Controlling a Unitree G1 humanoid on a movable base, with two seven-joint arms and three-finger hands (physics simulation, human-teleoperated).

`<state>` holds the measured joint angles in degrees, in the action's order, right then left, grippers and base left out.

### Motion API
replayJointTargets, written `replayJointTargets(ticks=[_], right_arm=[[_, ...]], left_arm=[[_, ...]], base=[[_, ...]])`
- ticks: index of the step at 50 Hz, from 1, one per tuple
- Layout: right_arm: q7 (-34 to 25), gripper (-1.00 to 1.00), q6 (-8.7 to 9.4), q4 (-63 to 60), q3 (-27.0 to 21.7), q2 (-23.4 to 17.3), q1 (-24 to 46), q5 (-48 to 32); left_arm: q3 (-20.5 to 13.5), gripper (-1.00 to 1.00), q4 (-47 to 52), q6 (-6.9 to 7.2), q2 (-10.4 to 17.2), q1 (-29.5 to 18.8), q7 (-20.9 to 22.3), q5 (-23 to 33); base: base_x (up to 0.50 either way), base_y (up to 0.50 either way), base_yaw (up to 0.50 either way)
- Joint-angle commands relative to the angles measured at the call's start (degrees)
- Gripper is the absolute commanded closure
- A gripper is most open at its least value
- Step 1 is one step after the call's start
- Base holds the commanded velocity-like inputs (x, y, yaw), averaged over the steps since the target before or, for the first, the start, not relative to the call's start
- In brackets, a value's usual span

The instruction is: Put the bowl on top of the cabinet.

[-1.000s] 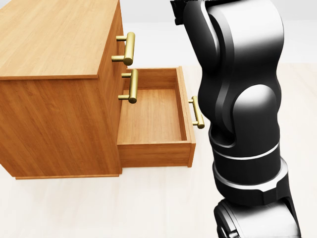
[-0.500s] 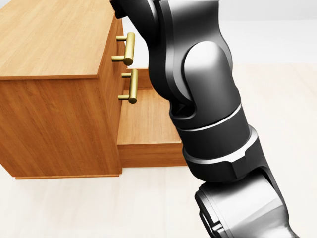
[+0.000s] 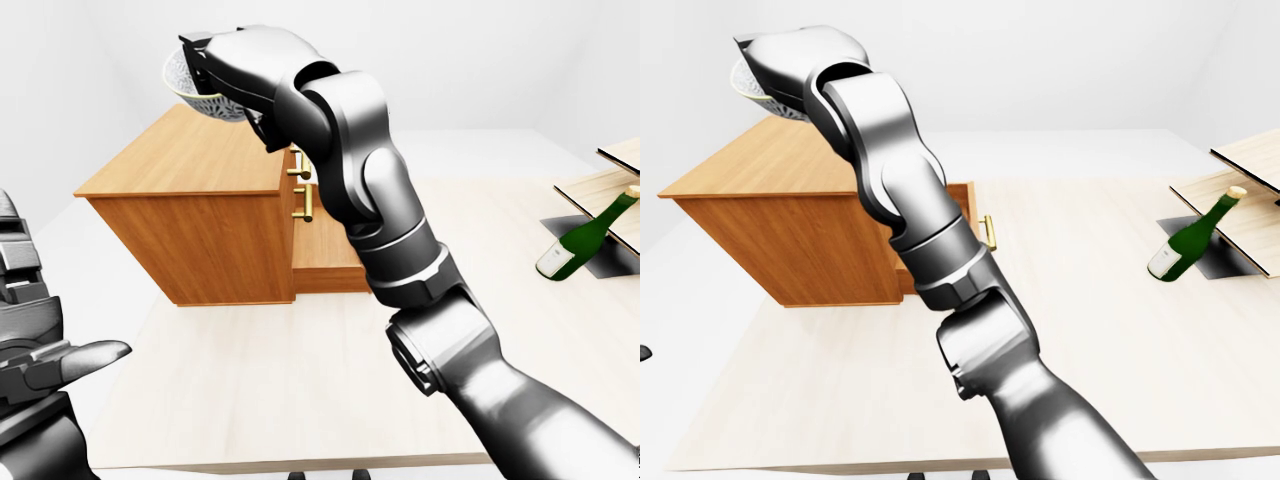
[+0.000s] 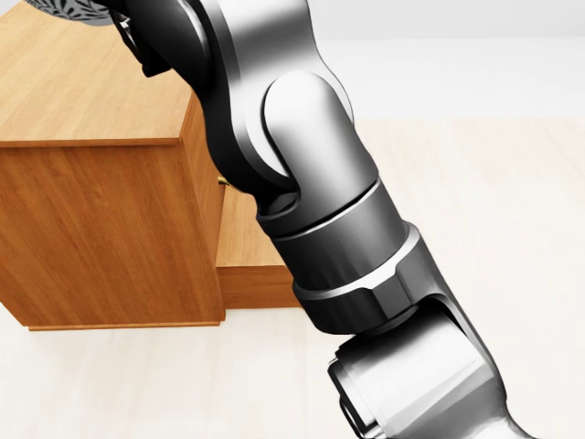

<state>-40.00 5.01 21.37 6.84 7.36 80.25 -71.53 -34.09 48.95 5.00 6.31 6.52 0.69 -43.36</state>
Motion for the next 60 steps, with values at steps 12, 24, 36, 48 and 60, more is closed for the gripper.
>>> replayJointTargets(ticks=[12,24,36,48,60], right_arm=[[0.0,1.0,-0.01,1.94,1.56,2.5,-3.91,-3.49],[0.0,1.0,-0.01,2.71,1.03,2.08,-6.17,-4.04],[0.0,1.0,-0.01,2.22,1.14,2.04,-7.04,-4.96],[0.0,0.91,-0.01,3.15,0.77,1.93,-6.12,-5.95],[0.0,-1.0,-0.01,3.42,0.84,1.98,-6.27,-6.74]], left_arm=[[0.23,-1.0,-0.72,0.0,0.11,-0.36,-0.14,0.4],[-0.01,-1.0,-0.5,0.0,0.27,-0.26,-0.24,-0.15],[0.28,-1.0,-0.39,0.0,0.13,-0.18,-0.11,0.05],[0.39,-1.0,-0.58,0.0,0.11,-0.29,0.11,0.19],[1.04,-1.0,-0.62,0.0,-0.1,-0.15,0.29,0.85]], base=[[0.0,0.0,0.0],[0.0,0.0,0.0],[0.0,0.0,0.0],[0.0,0.0,0.0],[0.0,0.0,0.0]])
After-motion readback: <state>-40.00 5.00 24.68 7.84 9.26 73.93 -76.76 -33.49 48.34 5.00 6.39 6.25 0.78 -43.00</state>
